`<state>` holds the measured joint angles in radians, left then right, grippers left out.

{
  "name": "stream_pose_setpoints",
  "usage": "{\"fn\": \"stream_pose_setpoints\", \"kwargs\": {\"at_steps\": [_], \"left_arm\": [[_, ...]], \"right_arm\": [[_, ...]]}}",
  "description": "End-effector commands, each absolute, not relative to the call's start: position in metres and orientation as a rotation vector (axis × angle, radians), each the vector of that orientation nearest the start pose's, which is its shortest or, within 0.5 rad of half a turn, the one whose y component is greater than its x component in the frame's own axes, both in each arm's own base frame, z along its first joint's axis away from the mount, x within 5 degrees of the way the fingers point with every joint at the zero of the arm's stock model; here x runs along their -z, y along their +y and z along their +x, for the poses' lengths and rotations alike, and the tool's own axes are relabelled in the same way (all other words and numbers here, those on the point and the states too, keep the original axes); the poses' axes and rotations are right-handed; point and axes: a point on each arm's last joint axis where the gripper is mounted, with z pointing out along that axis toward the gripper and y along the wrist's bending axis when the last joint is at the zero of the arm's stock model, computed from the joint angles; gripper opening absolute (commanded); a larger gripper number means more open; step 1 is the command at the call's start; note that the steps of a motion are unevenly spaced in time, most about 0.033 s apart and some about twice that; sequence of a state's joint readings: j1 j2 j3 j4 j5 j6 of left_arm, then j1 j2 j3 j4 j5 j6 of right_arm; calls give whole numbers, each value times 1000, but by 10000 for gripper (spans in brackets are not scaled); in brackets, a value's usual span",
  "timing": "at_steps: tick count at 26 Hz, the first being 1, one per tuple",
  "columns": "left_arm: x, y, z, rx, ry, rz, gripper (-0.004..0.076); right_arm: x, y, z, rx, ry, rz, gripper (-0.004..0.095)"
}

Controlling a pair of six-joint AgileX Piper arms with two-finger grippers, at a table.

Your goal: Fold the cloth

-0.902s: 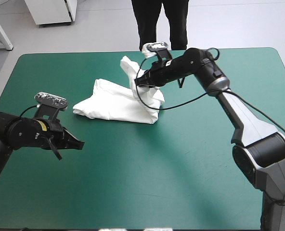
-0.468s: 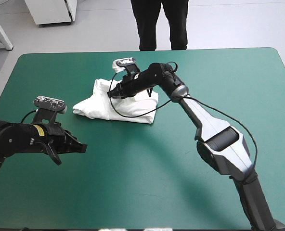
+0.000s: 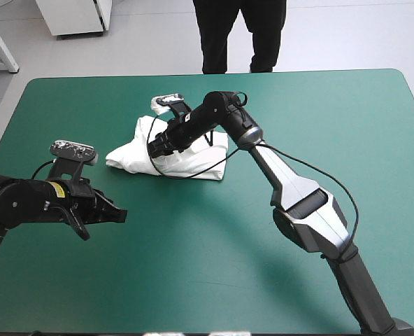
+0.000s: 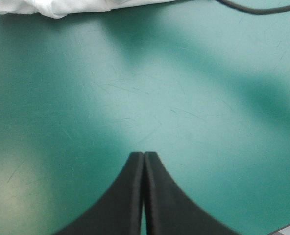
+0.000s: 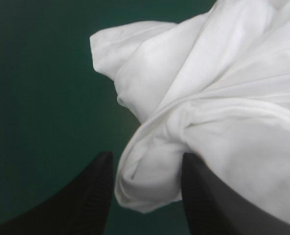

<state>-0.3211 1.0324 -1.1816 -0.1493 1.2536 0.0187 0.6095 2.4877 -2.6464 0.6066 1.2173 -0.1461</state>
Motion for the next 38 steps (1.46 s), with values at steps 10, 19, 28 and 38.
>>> {"fn": "stream_pose_setpoints", "kwargs": {"at_steps": [10, 19, 28, 38], "left_arm": [[-396, -67, 154, 349, 2563, 422, -9], [-396, -67, 154, 347, 2559, 431, -9], [-396, -67, 155, 340, 2559, 431, -9], [-397, -67, 155, 341, 2551, 428, -9]], "right_arm": [[-397, 281, 403, -840, 2223, -671, 469], [-373, 226, 400, -645, 2483, -582, 469], [-316, 230, 413, -657, 2630, -600, 506], [-264, 245, 431, -750, 2693, -611, 462]]}}
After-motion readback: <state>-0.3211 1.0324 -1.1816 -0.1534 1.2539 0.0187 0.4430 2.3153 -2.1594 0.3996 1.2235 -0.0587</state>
